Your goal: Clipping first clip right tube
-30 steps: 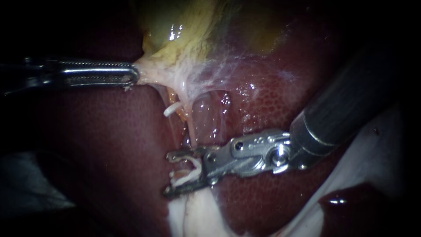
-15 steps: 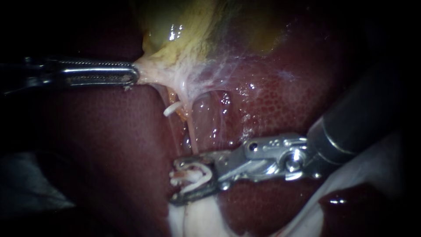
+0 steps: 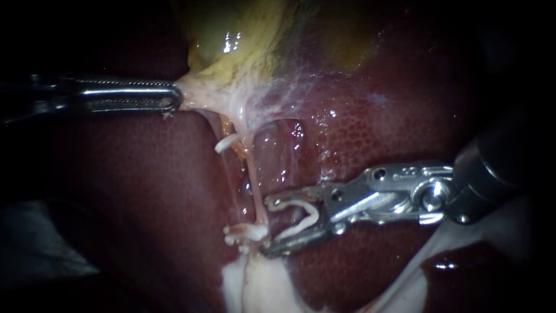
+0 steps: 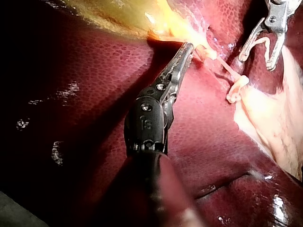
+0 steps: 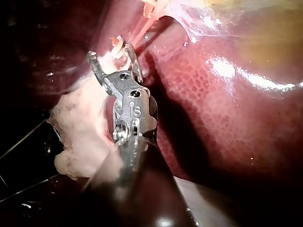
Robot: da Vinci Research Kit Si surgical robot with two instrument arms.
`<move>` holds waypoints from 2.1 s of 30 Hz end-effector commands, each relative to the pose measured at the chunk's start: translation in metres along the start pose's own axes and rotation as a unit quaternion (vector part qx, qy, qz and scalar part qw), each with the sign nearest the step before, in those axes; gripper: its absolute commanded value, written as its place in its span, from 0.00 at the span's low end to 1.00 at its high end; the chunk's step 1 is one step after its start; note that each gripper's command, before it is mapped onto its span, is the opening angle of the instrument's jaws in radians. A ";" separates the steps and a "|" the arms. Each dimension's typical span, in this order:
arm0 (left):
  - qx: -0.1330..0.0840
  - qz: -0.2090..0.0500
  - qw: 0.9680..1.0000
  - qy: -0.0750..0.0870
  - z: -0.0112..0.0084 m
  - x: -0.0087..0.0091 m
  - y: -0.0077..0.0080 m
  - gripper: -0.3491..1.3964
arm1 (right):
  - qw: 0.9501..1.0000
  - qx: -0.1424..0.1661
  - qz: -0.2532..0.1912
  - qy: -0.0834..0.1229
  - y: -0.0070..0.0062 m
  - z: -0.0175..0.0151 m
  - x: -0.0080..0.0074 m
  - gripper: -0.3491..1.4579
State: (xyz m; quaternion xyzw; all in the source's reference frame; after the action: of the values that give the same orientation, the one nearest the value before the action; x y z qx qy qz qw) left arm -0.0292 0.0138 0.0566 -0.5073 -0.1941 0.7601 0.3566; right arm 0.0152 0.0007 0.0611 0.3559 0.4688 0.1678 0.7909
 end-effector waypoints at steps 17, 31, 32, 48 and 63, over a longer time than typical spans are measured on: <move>0.001 0.000 1.000 0.000 0.0000 0.0000 0.0001 0.00 | 0.999 0.007 0.045 0.020 0.0046 0.0030 -0.0023 0.47; 0.001 0.000 1.000 0.000 0.0000 0.0000 0.0001 0.00 | 0.993 0.055 0.086 0.058 0.0051 0.0063 -0.0022 0.47; 0.001 0.000 1.000 0.000 0.0000 0.0000 0.0001 0.00 | 0.992 0.062 0.090 0.063 0.0050 0.0062 -0.0022 0.47; 0.001 0.000 1.000 0.000 0.0000 0.0000 0.0001 0.00 | 0.982 0.112 0.120 0.099 0.0014 0.0060 0.0009 0.46; 0.002 0.000 1.000 0.000 0.0001 0.0000 0.0001 0.00 | 0.977 0.139 0.137 0.083 0.0012 0.0056 0.0004 0.19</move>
State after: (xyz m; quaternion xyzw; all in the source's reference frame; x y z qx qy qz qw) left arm -0.0293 0.0137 0.0565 -0.5072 -0.1928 0.7602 0.3573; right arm 0.0203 -0.0005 0.0635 0.5078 0.4983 0.2363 0.6618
